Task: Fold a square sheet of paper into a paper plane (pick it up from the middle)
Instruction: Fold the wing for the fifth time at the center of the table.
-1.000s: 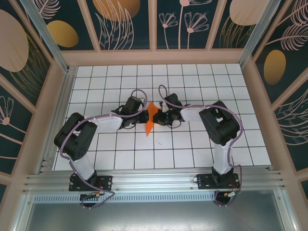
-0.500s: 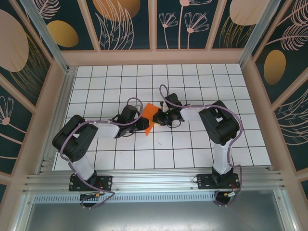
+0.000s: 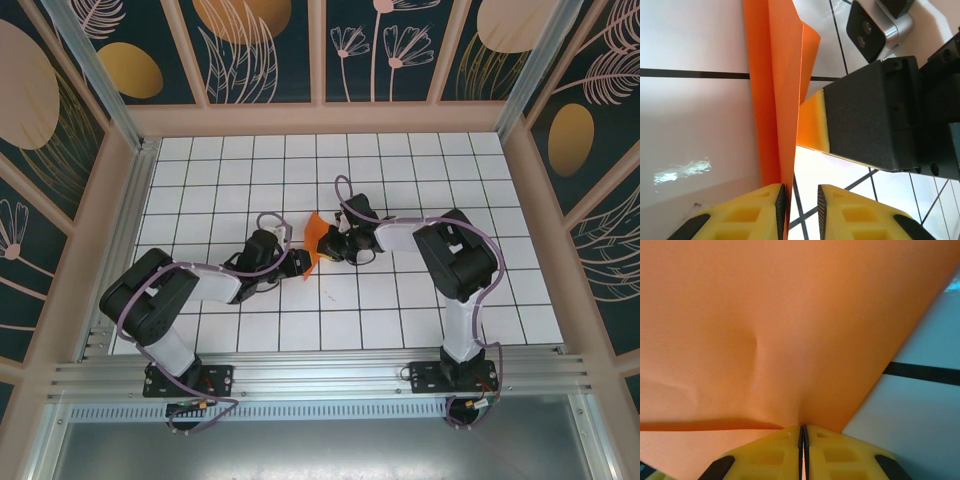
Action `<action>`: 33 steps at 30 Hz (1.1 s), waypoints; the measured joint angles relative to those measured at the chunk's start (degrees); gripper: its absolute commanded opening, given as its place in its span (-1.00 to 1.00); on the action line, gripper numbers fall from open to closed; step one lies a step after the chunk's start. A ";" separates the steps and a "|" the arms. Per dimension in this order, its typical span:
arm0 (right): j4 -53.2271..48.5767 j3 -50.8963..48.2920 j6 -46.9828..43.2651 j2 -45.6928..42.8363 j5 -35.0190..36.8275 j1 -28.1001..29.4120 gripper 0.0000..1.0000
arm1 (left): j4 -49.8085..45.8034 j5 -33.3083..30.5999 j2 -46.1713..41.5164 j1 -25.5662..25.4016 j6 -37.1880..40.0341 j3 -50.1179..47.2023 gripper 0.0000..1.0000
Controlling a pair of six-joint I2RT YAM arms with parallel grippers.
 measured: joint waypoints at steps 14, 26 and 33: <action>0.02 -0.02 1.18 0.00 0.02 0.00 -0.73 | 1.11 -3.04 2.12 -0.94 -1.22 -1.16 -0.65; 0.31 -0.22 2.21 -0.35 -0.20 -0.15 -0.61 | -3.32 -6.64 2.21 -1.40 3.69 0.31 -0.95; 0.20 -1.57 5.29 -5.81 -0.11 -1.75 -0.22 | -10.36 -9.53 2.21 -2.16 13.57 3.63 -0.97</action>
